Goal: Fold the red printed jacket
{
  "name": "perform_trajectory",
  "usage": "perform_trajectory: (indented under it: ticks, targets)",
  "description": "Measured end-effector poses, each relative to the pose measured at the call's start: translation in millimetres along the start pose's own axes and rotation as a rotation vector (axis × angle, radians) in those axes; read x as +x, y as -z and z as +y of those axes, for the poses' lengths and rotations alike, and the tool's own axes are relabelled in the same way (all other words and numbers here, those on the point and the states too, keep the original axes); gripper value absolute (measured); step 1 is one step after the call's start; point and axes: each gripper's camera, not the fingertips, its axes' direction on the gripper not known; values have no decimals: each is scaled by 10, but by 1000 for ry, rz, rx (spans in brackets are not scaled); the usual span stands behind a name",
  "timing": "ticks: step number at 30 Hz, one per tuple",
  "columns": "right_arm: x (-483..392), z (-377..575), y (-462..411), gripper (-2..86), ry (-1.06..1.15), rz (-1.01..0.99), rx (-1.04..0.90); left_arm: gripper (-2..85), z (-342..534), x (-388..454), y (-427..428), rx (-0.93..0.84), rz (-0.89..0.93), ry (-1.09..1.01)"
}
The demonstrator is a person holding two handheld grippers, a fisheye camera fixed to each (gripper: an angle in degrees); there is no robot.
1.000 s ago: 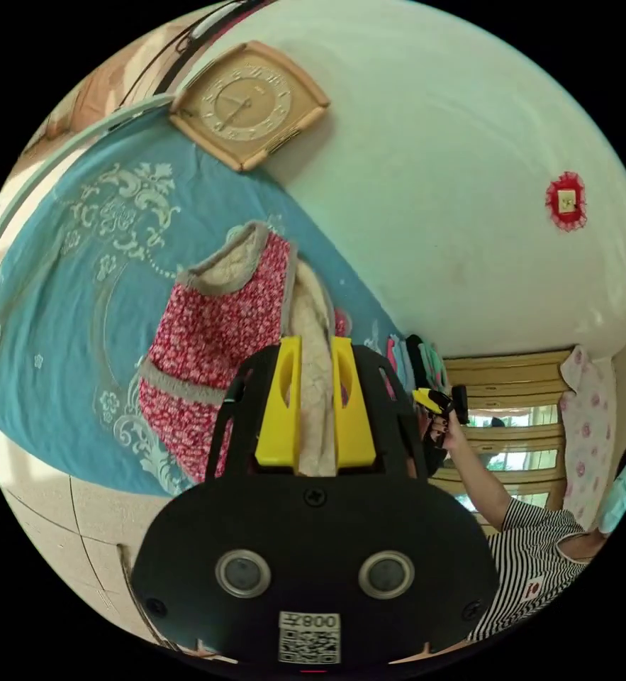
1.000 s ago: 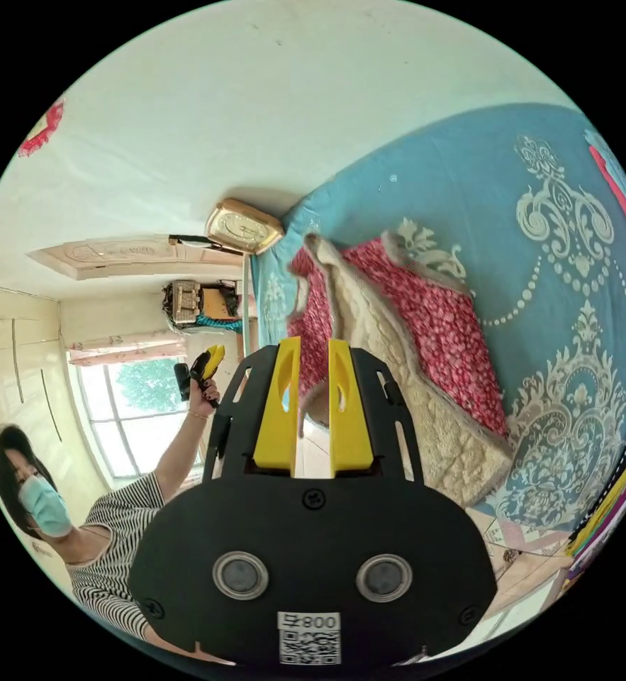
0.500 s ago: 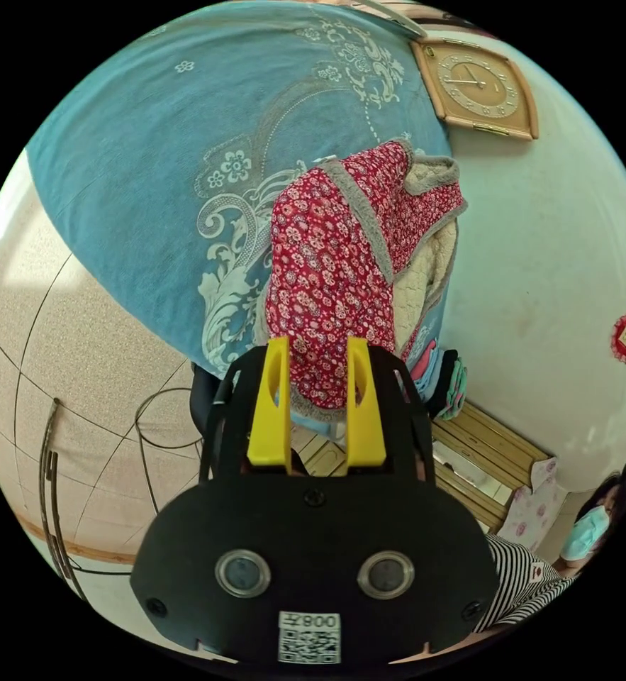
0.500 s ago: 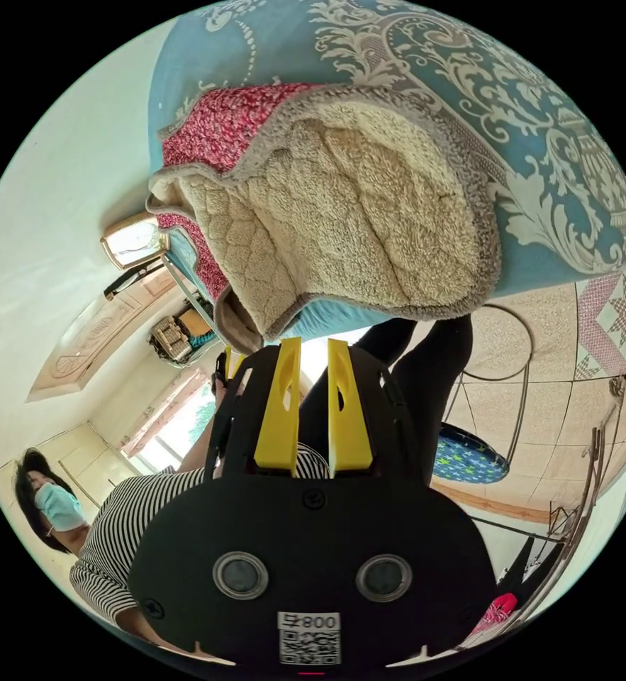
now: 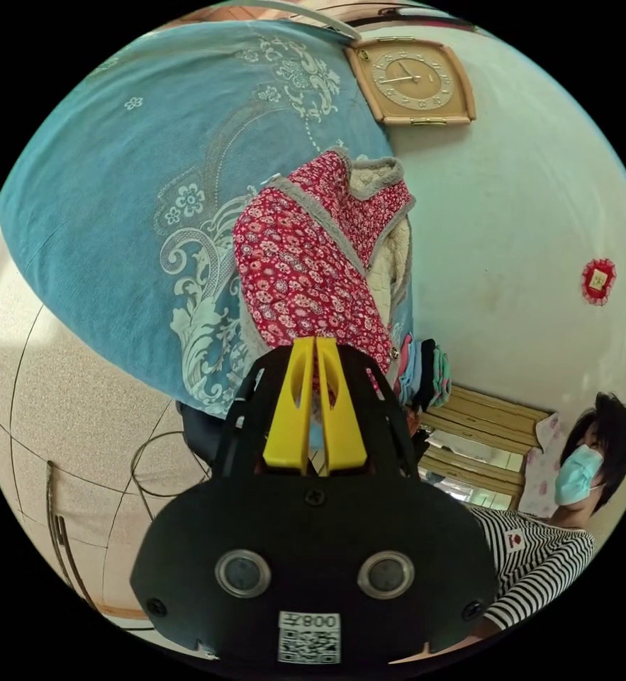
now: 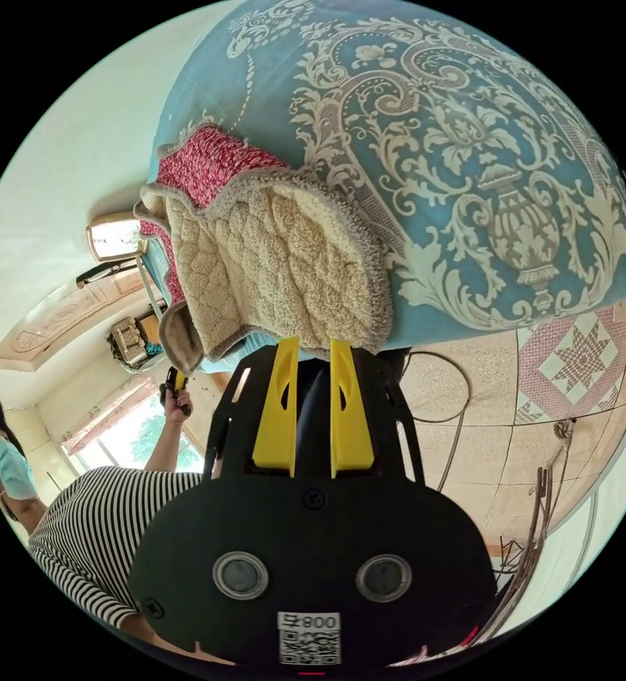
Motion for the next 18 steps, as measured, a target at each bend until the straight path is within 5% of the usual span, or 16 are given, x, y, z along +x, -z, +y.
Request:
perform_trajectory:
  ticks: [14,18]
  targets:
    - [737,390,34,108,176,76,207,49,1009,-962,196,164,263,-204]
    - [941,597,144,112,176,-3,253,89,1433,-1071,436,225,214,-257]
